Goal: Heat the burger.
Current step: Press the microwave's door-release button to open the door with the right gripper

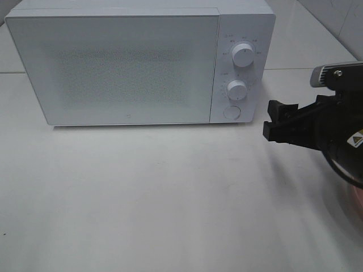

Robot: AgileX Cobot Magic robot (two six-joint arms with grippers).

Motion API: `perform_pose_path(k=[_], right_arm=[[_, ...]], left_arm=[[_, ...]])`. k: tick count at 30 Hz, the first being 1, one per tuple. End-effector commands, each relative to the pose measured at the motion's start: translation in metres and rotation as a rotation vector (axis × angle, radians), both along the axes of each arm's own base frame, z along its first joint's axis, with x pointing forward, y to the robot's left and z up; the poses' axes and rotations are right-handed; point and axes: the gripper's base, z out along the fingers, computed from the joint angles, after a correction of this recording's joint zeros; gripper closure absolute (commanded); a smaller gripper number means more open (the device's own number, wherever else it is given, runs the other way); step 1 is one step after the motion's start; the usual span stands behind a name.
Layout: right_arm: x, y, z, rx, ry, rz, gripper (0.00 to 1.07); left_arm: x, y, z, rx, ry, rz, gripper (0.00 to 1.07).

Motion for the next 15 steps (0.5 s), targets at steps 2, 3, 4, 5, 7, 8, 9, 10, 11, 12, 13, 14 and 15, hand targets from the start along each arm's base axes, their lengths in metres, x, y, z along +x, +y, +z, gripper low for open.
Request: perform_pose_path(k=[2,3,4,5,7,8,9,10,11,12,13,14,15], right_arm=[[-0.002,0.005,-0.004,-0.041,-0.029,-0.037,0.32],[-0.004,0.010,-0.008,-0.053,-0.031,-0.042,0.32],[-0.004,0.010,-0.008,-0.053,-0.031,-0.042,0.32],[-0.006,0.014,-0.012,-0.064,-0.031,-0.043,0.32],[-0.008,0.017,-0.014,-0.070,-0.026,-0.038,0.32],[-0.009,0.021,-0.017,-0.072,-0.015,-0.035,0.32],[-0.009,0.021,-0.017,-0.072,-0.015,-0.035,0.32],[-0.010,0.023,-0.018,-0.073,-0.008,-0.039,0.32],[-0.010,0.027,-0.021,-0.074,0.004,-0.047,0.32],[-0.010,0.027,-0.021,-0.074,0.004,-0.047,0.32],[-0.010,0.031,-0.024,-0.077,0.014,-0.049,0.32],[-0.010,0.033,-0.025,-0.078,0.018,-0.047,0.32],[-0.010,0.033,-0.025,-0.078,0.018,-0.047,0.32]], left_arm=[[-0.003,0.000,-0.001,0.000,-0.024,-0.003,0.06],[-0.003,0.000,-0.001,0.000,-0.024,-0.003,0.06],[-0.003,0.000,-0.001,0.000,-0.024,-0.003,0.06],[-0.003,0.000,-0.001,0.000,-0.024,-0.003,0.06],[-0.003,0.000,-0.001,0.000,-0.024,-0.003,0.06],[-0.003,0.000,-0.001,0.000,-0.024,-0.003,0.06],[-0.003,0.000,-0.001,0.000,-0.024,-0.003,0.06],[-0.003,0.000,-0.001,0.000,-0.024,-0.003,0.06],[-0.003,0.000,-0.001,0.000,-0.024,-0.003,0.06],[-0.003,0.000,-0.001,0.000,-0.024,-0.003,0.06],[-0.003,0.000,-0.001,0.000,-0.024,-0.003,0.06],[-0.003,0.000,-0.001,0.000,-0.024,-0.003,0.06],[-0.003,0.000,-0.001,0.000,-0.024,-0.003,0.06]])
